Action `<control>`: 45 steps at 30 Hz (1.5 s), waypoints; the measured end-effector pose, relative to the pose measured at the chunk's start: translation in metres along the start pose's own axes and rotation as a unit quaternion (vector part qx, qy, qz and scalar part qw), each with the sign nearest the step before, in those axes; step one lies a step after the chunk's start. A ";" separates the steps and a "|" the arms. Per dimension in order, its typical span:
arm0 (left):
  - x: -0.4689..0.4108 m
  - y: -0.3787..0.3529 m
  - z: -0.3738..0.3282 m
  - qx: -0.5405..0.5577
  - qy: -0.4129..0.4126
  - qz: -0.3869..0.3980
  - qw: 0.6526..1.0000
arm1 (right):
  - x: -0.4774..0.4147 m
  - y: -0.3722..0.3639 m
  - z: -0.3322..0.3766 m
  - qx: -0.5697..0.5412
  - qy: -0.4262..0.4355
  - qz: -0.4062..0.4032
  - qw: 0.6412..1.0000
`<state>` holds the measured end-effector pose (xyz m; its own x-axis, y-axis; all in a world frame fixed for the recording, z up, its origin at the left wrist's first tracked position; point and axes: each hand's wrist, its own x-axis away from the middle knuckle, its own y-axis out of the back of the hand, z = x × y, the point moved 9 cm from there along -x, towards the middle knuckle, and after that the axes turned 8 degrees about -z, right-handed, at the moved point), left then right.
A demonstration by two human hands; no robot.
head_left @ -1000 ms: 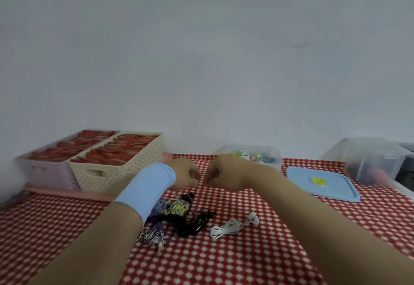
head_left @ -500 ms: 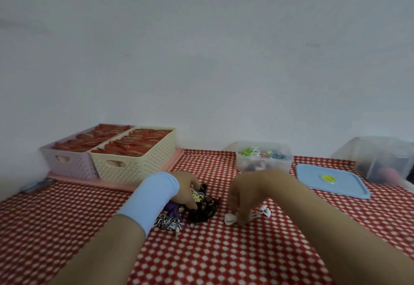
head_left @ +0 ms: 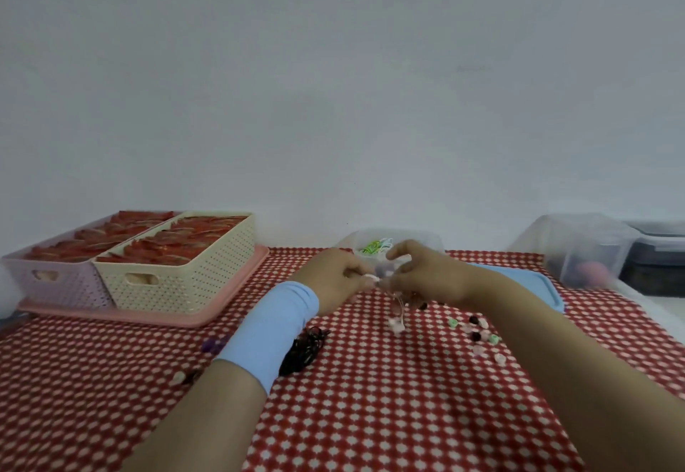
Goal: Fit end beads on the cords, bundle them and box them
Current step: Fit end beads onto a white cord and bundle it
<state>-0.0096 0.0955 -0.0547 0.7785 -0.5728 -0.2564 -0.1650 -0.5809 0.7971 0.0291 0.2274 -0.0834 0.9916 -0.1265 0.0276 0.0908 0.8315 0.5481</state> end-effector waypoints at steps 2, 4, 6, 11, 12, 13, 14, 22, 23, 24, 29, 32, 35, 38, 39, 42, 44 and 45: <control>-0.005 0.001 -0.004 0.026 0.000 -0.027 0.999 | 0.002 0.011 -0.009 -0.031 -0.005 0.007 0.999; -0.011 0.000 -0.005 0.045 0.008 -0.042 0.998 | 0.002 0.018 -0.014 -0.009 0.014 0.025 1.000; -0.015 -0.005 0.000 0.026 0.022 -0.045 0.998 | 0.003 0.026 -0.018 0.055 0.033 0.025 0.998; -0.014 -0.033 0.018 -0.070 0.033 0.050 0.996 | 0.006 0.025 -0.029 0.165 0.042 0.036 0.985; -0.013 -0.039 0.020 -0.085 0.035 0.071 0.993 | 0.005 0.023 -0.030 0.184 0.040 0.044 0.981; -0.012 -0.043 0.022 -0.100 0.036 0.089 0.990 | 0.006 0.021 -0.032 0.198 0.040 0.052 0.978; -0.011 -0.046 0.023 -0.119 0.037 0.106 0.987 | 0.005 0.021 -0.033 0.207 0.041 0.055 0.976; -0.023 -0.049 -0.021 -0.136 -0.027 0.090 0.986 | 0.007 0.083 -0.046 0.251 0.024 -0.052 0.966; -0.024 -0.055 -0.028 -0.116 -0.034 0.092 0.988 | 0.008 0.089 -0.053 0.268 0.010 -0.051 0.962; -0.024 -0.062 -0.032 -0.106 -0.038 0.103 0.988 | 0.009 0.090 -0.059 0.285 -0.009 -0.043 0.958; -0.022 -0.098 -0.035 -0.112 -0.059 0.143 0.982 | 0.012 0.088 -0.084 0.334 -0.079 -0.013 0.939; -0.022 -0.100 -0.028 -0.091 -0.055 0.121 0.987 | 0.008 0.086 -0.085 0.357 -0.084 -0.018 0.930; -0.020 -0.101 -0.024 -0.052 -0.044 0.115 0.991 | 0.006 0.086 -0.085 0.377 -0.084 -0.025 0.922; -0.019 -0.103 -0.025 -0.025 -0.051 0.109 0.992 | 0.006 0.083 -0.086 0.363 -0.082 -0.010 0.928; -0.019 -0.104 -0.026 -0.018 -0.051 0.103 0.993 | 0.006 0.081 -0.086 0.348 -0.081 -0.004 0.934; -0.021 -0.101 -0.025 0.019 -0.047 0.062 0.997 | 0.005 0.083 -0.077 0.310 -0.057 -0.025 0.949; -0.022 -0.097 -0.024 0.067 -0.043 0.040 0.996 | 0.006 0.086 -0.062 0.267 -0.022 -0.061 0.961; -0.023 -0.096 -0.023 0.107 -0.035 0.033 0.993 | 0.006 0.084 -0.056 0.233 -0.005 -0.070 0.970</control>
<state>0.0026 0.1776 -0.1131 0.7193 -0.6483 -0.2496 -0.3461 -0.6459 0.6805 0.0483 0.3270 -0.0836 0.9714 -0.2280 -0.0664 0.1700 0.4723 0.8649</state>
